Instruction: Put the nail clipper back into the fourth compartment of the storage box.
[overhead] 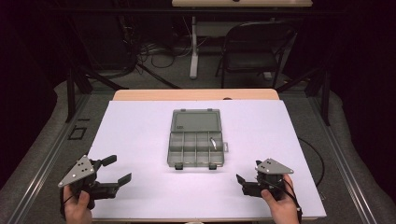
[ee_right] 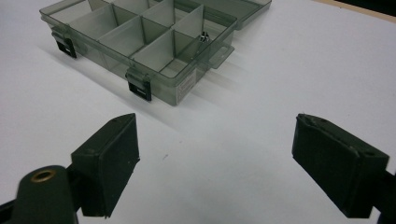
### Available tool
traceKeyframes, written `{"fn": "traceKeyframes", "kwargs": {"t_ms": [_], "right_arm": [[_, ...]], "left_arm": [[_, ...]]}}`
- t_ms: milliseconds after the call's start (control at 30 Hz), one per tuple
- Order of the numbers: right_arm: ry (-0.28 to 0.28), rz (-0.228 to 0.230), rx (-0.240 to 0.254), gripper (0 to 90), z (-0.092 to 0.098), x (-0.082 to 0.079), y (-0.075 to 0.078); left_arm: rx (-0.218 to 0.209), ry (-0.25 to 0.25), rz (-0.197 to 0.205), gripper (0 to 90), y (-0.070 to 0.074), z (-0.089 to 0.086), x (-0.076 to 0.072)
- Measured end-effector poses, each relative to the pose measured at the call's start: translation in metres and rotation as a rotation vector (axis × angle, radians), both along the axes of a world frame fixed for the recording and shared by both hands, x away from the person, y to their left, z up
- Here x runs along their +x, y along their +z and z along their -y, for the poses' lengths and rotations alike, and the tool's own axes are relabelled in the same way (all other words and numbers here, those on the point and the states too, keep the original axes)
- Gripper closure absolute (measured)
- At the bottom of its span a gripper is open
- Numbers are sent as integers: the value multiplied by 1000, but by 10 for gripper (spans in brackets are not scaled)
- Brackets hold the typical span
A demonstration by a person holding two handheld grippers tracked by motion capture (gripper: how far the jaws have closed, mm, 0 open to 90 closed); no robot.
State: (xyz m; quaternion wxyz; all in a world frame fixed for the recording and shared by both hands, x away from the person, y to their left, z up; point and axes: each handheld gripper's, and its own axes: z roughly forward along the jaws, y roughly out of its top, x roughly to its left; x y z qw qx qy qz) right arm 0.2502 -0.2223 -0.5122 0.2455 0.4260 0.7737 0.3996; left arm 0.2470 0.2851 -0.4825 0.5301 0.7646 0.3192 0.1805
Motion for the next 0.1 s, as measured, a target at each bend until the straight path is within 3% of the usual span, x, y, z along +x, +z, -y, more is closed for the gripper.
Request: {"fn": "traceKeyframes", "kwargs": {"t_ms": [100], "right_arm": [[-7, 5, -7, 144, 3, 0, -2]], "left_arm": [[5, 7, 0, 143, -2, -1, 2]]}}
